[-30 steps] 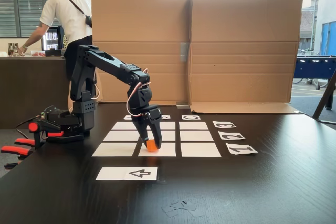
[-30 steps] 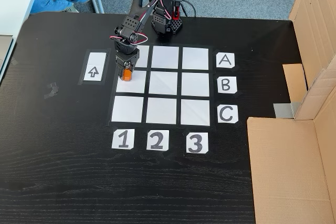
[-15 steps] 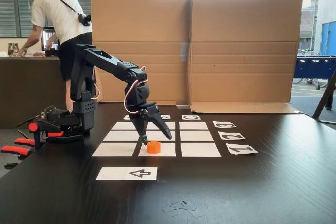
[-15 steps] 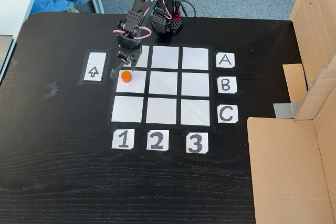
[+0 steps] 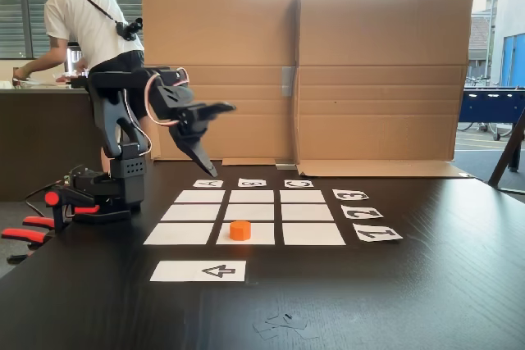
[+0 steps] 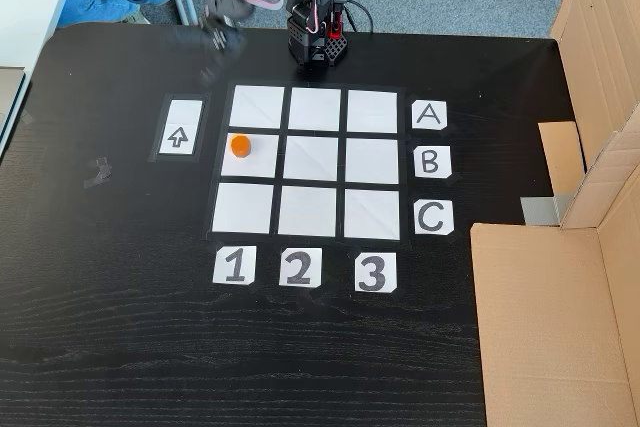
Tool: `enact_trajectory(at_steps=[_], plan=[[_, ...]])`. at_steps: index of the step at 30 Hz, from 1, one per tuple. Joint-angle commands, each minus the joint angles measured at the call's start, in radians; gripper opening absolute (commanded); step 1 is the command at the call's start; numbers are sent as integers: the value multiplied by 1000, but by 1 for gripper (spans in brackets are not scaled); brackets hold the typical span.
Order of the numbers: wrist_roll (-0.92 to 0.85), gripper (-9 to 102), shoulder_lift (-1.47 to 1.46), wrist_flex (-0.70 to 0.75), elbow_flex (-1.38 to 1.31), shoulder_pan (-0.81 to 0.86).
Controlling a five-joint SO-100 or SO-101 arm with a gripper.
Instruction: Pick up the round, orange token and place it in the grid on square B1.
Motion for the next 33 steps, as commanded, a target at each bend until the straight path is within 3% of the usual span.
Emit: enact_trajectory(at_steps=[1,4,6,12,16,25,33], plan=[[-11,67,140,-26,2,147],[-8,65,219,-28,17,325],[-11,58,281,-28,58,433],[-94,21,574,-51,396,730],[-166,-1,848,-72,647,822],[-161,-1,1160,69,913,908],[-140,-1,1169,38,1028,933]])
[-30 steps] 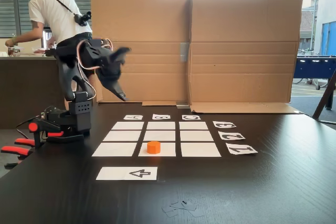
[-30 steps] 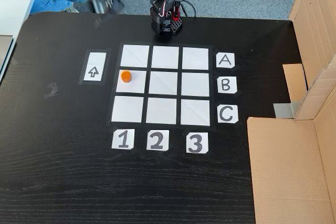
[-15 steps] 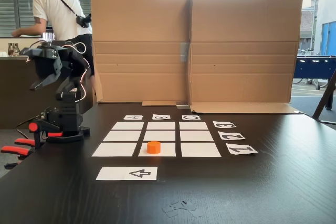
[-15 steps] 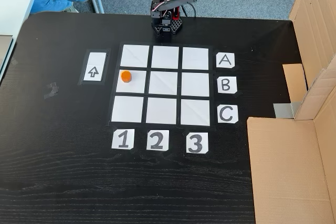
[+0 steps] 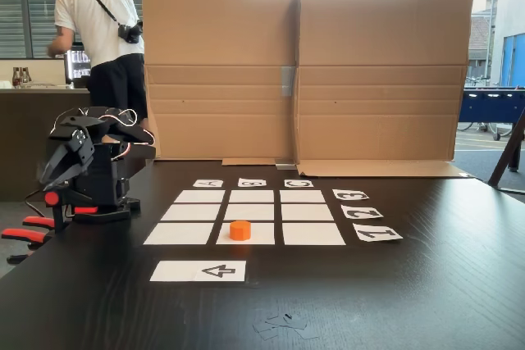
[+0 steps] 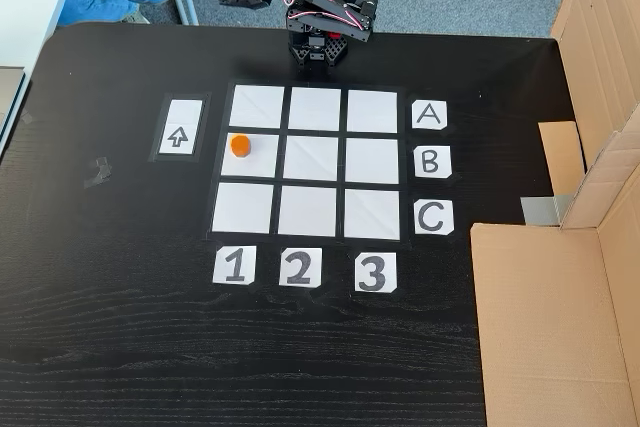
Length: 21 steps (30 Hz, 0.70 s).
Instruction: Pick up the round, orange token and place it in the grid on square B1.
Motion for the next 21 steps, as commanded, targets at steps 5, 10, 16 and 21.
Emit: enact_trajectory(at_steps=[5,10,16,21], plan=[[20,-1,3,-18,6,17],[21,-1,2,-17,5,15],[21,-1,2,-17,5,15],[21,-1,2,-17,5,15]])
